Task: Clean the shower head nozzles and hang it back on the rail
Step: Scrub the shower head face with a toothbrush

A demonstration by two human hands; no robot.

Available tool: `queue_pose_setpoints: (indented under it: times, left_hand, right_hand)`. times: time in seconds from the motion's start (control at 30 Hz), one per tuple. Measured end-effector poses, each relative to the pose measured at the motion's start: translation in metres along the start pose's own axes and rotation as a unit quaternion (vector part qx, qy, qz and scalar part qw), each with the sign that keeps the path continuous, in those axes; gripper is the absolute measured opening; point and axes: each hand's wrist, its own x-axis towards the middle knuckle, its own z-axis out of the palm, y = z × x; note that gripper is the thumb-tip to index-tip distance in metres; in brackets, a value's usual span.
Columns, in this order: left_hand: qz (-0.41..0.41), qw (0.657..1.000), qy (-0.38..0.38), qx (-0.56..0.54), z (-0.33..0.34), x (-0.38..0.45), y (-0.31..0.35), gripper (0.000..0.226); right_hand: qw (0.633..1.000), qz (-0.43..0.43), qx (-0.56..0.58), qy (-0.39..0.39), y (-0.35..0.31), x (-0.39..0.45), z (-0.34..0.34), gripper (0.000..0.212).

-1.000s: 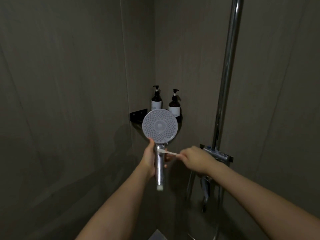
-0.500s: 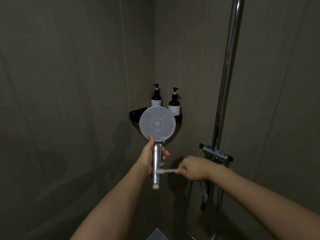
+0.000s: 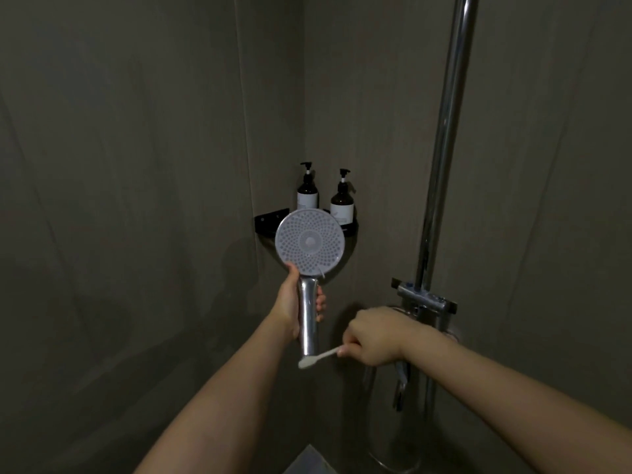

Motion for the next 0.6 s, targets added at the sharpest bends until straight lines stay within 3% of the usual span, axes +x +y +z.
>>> queue_pose_setpoints:
  times: [0.17,0.3,0.37,0.47,0.6]
  left_hand:
    - [0.001,1.0,0.012,-0.002,-0.001,-0.002,0.007,0.076]
    - [-0.002,1.0,0.026,-0.014,-0.001,-0.001,0.006,0.076]
    - [-0.007,1.0,0.027,-0.011,0.002,-0.001,0.003,0.076]
    - [-0.006,0.999,0.039,-0.013,0.001,0.0,0.003,0.076]
    - [-0.012,0.998,0.051,-0.02,-0.001,0.001,0.003,0.078]
  right_hand:
    - [0.993,0.052,-0.106,-0.003,0.016,-0.01,-0.004,0.039]
    - [0.99,-0.038,-0.123,0.065,-0.004,-0.005,-0.004,0.039]
    - [0.986,-0.028,-0.142,0.082,-0.007,0.0,-0.005,0.039]
    - [0.983,-0.012,-0.163,0.087,0.007,-0.006,-0.012,0.039]
    - [0.975,-0.08,-0.196,0.073,-0.006,-0.01,-0.005,0.039]
